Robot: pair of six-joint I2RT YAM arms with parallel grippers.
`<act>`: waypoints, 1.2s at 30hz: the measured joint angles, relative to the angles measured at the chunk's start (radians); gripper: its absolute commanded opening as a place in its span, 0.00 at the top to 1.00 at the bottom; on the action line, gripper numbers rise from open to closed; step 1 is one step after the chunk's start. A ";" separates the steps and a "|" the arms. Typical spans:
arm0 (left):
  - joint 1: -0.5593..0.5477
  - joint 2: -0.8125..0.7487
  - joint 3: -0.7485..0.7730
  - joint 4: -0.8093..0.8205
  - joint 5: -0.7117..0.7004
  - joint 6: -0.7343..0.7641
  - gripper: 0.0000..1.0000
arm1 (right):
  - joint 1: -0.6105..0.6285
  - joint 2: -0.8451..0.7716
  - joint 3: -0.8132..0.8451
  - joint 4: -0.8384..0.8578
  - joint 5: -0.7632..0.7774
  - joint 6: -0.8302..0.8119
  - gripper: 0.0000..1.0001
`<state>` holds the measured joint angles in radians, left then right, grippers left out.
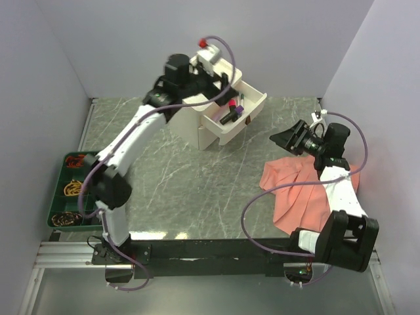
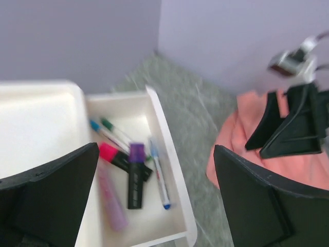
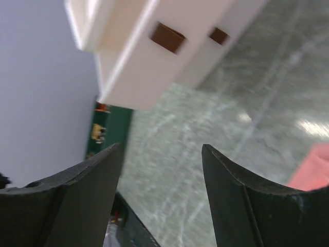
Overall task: Sort the stationery into containers
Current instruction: Place the pen in the drawer, then close the drawer in the storage box.
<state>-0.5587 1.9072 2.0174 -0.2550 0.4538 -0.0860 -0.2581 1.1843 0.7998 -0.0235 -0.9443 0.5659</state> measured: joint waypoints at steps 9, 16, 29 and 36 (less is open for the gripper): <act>0.228 -0.219 -0.092 0.336 -0.150 0.000 0.10 | 0.015 0.183 0.093 0.251 -0.116 0.169 0.55; 0.356 0.105 0.128 0.416 -0.107 0.024 0.99 | 0.072 0.322 0.283 0.218 -0.102 0.120 0.80; 0.385 0.441 0.307 0.371 -0.085 0.086 0.99 | 0.190 0.443 0.452 -0.013 0.006 -0.055 0.98; 0.385 0.441 0.307 0.394 -0.061 0.086 0.98 | 0.249 0.526 0.496 -0.065 0.042 -0.085 0.98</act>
<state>-0.1738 2.3482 2.3249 0.1387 0.3923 -0.0002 -0.0093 1.7103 1.2957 -0.0887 -0.9024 0.4805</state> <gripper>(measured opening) 0.015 0.026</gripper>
